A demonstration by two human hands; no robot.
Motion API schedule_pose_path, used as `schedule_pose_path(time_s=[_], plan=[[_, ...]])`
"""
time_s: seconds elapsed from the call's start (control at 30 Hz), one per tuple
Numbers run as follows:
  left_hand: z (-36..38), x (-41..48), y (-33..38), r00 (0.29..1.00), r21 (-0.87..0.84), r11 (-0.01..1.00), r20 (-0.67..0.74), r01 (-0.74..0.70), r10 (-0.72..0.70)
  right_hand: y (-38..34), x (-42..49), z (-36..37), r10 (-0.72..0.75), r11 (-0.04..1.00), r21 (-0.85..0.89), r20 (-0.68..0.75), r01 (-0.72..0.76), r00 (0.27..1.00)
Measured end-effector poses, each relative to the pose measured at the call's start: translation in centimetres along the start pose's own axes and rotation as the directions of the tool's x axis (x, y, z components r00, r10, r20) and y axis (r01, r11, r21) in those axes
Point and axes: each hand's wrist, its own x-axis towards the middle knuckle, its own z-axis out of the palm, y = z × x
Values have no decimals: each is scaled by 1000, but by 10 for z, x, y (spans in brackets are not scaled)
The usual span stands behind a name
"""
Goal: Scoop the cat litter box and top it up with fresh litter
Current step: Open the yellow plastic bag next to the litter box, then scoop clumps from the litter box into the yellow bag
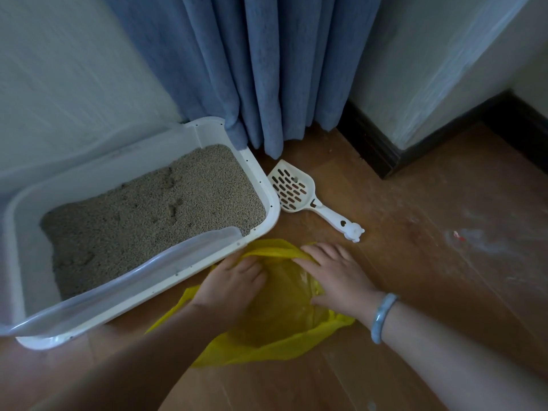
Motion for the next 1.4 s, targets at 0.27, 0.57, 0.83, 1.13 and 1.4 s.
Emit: schedule_pose_path(time_s=[0.27, 0.57, 0.83, 1.13, 1.4], plan=[[16, -31, -23, 990, -154, 988, 143, 27, -5, 20, -3, 2, 76, 997, -29, 114, -73, 991], [-15, -2, 11, 935, -307, 951, -346, -30, -82, -5, 2, -20, -79, 966, 227, -203, 126, 976], [-60, 1, -1, 846, -562, 827, -444, -7, -295, -7, 12, -34, 108, 818, 570, -283, 77, 953], [-91, 10, -68, 769, -638, 739, -355, 216, -532, 15, 42, -64, 361, 784, 618, -374, -61, 854], [-75, 12, -81, 790, -810, 532, -148, 249, -595, 38, 55, -43, 526, 813, 417, -224, -407, 821]])
